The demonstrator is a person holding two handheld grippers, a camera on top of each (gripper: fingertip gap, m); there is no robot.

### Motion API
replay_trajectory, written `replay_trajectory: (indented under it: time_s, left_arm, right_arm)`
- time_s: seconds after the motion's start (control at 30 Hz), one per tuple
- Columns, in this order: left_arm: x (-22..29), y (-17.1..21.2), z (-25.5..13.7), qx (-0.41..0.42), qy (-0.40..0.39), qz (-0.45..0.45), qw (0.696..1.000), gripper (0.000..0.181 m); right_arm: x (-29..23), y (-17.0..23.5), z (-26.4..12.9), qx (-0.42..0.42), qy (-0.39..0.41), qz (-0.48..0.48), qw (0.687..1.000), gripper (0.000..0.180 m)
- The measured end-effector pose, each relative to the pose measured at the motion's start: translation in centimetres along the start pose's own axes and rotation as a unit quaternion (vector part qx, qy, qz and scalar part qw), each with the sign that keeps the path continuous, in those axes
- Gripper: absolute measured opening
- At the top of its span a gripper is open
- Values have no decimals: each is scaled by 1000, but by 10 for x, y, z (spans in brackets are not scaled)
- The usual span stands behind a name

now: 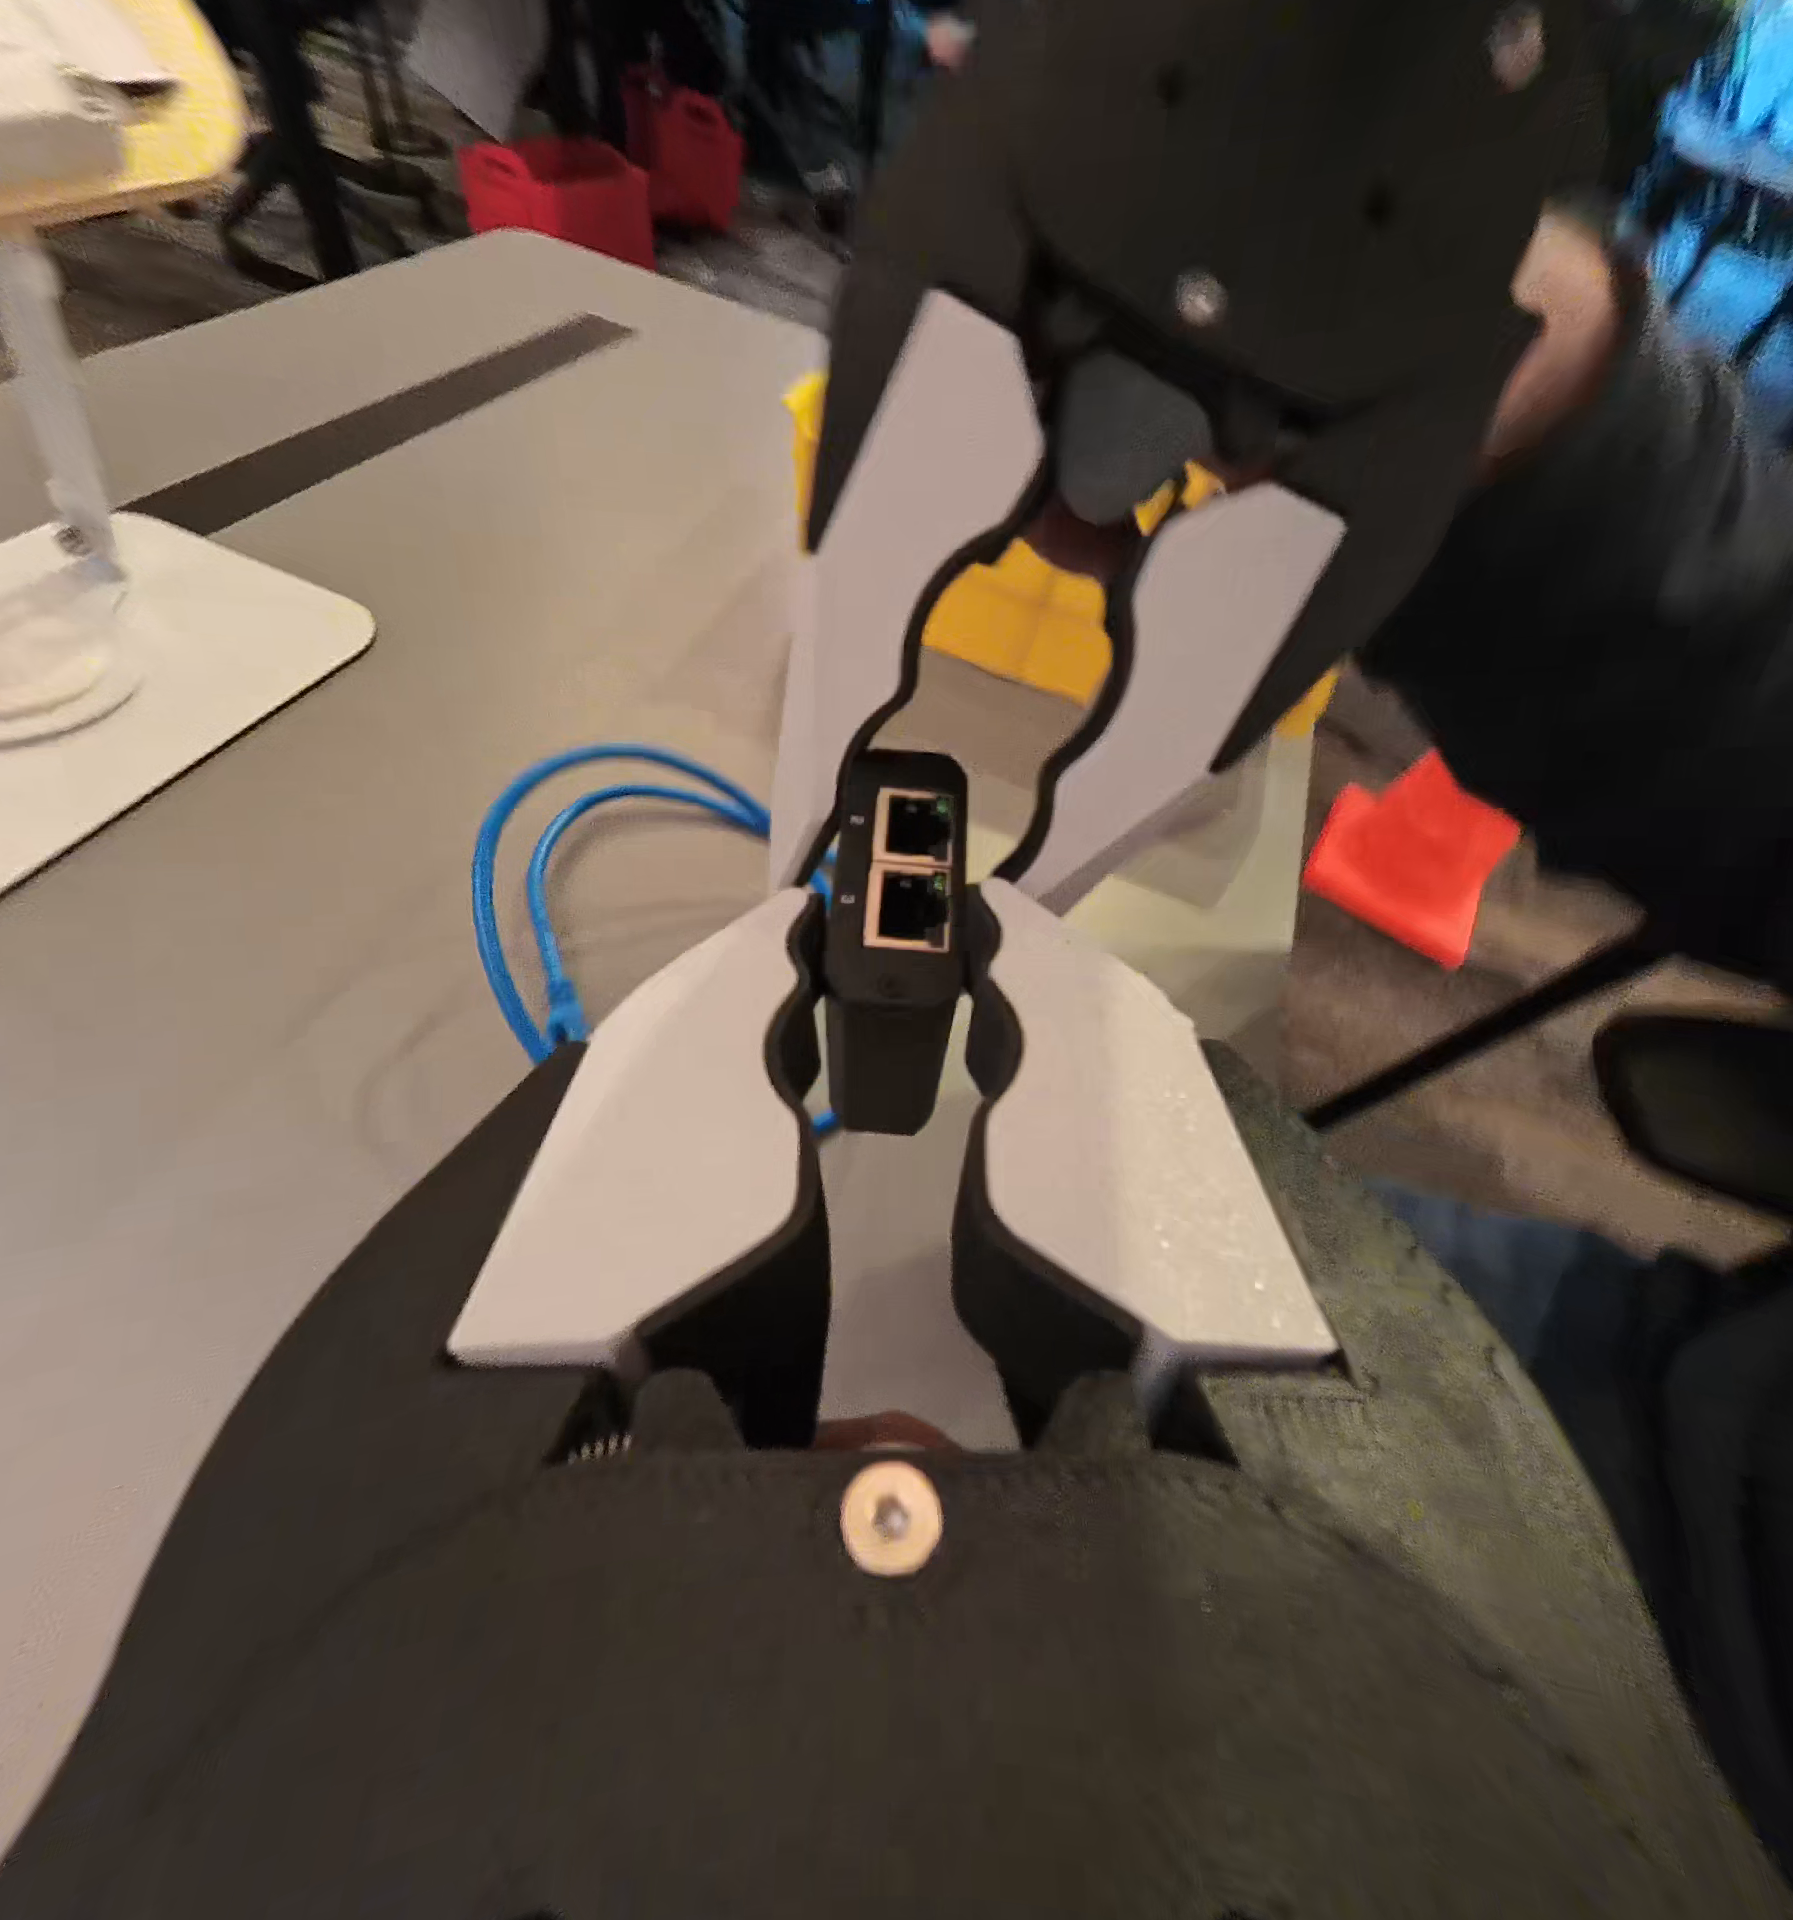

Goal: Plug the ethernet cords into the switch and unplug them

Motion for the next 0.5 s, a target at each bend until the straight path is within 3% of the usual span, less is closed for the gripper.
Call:
replay_trajectory:
  time_s: [0.07, 0.17, 0.23, 0.33, 0.4, 0.47, 0.5]
  left_arm:
    - [-10, 1, -3, 34, -15, -78, 996, 24]
    - [-18, 4, -6, 80, -29, -158, 984, 24]
    - [-18, 4, -6, 100, -32, -185, 977, 24]
    - [-12, 5, -3, 110, -36, -210, 971, 24]
    - [-9, 5, -4, 113, -30, -220, 968, 24]
    - [-8, 6, -6, 120, -46, -230, 965, 24]
    - [-6, 7, -7, 119, -42, -234, 964, 24]
  right_arm:
    - [4, 3, -2, 62, 59, 27, 996, 43]
    - [-5, 10, 12, 163, 91, 77, 979, 74]
    - [-13, 10, 34, 183, 103, 110, 972, 84]
    - [-11, 7, 50, 206, 181, 127, 953, 84]
    - [-7, 6, 45, 233, 214, 133, 939, 65]
    - [-2, 5, 45, 228, 221, 134, 939, 75]
    - [-3, 2, 47, 224, 201, 131, 944, 68]
Point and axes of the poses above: each gripper's, where its closed fingertips meet, z out along the fingers, y out of its underside, x = y × z across the jaws, the point moved 8 cm from there along -z, back along the fingers, and after that the axes turned 13 degrees about -y, right-handed, at the moved point
